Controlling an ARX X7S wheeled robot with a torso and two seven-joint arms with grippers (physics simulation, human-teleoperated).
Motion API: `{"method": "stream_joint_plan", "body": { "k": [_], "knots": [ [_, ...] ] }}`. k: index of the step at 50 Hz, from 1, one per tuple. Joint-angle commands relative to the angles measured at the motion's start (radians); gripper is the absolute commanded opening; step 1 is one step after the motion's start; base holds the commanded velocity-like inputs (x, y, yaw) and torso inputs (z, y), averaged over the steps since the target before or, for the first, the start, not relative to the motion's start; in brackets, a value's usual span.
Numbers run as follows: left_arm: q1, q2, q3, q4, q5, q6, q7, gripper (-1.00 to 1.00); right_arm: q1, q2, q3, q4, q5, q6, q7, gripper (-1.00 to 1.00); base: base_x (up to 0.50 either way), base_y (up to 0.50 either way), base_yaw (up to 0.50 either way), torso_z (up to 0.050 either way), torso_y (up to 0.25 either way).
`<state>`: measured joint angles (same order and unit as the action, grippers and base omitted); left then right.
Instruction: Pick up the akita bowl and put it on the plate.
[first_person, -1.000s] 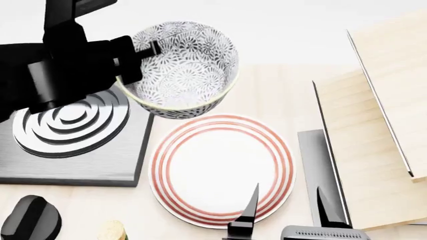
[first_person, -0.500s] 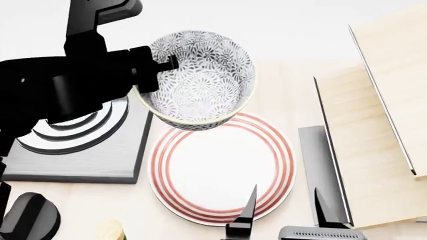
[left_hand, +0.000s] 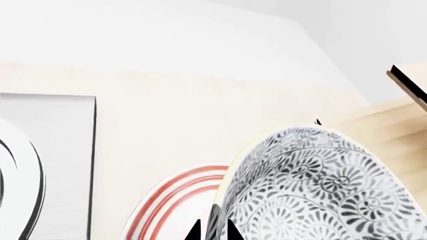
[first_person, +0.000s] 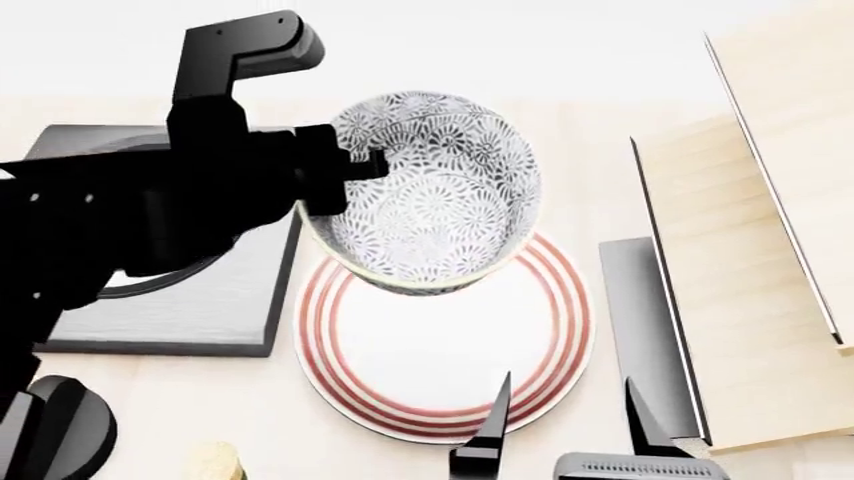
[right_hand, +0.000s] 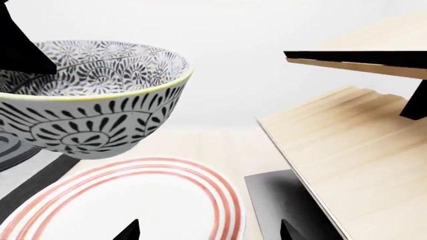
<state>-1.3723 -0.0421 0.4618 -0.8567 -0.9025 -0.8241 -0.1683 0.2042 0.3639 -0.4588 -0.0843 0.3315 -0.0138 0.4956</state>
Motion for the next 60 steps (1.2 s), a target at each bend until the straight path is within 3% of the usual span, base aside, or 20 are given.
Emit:
{"method": "stream_joint_plan", "body": {
  "k": [1,27,41,53,60],
  "knots": [
    [-0.002,0.002,0.001,-0.002,-0.02,0.023,0.016,-1.0,0.001,0.001,-0.004,-0.004,0.001,0.004,0.002,1.0,0.0,0.0,0.0,0.0,0.0],
    [0.017,0.009,0.043,-0.02,-0.026,0.078,0.008,-1.0,0.004,0.0,-0.012,0.005,-0.001,0.001,0.002,1.0,0.0,0.0,0.0,0.0,-0.022],
    [-0.007,0.033,0.013,-0.177,-0.087,0.152,0.073,-1.0,0.01,-0.004,-0.017,0.025,-0.001,-0.004,-0.001,1.0,0.0,0.0,0.0,0.0,-0.059],
    [0.0,0.039,0.107,-0.212,-0.118,0.219,0.055,-1.0,0.016,-0.009,-0.02,0.043,0.002,-0.008,-0.006,1.0,0.0,0.0,0.0,0.0,-0.017],
    [-0.002,0.039,0.137,-0.278,-0.218,0.263,0.109,-1.0,0.016,-0.009,-0.024,0.04,0.0,-0.005,-0.003,1.0,0.0,0.0,0.0,0.0,-0.023]
  ]
}}
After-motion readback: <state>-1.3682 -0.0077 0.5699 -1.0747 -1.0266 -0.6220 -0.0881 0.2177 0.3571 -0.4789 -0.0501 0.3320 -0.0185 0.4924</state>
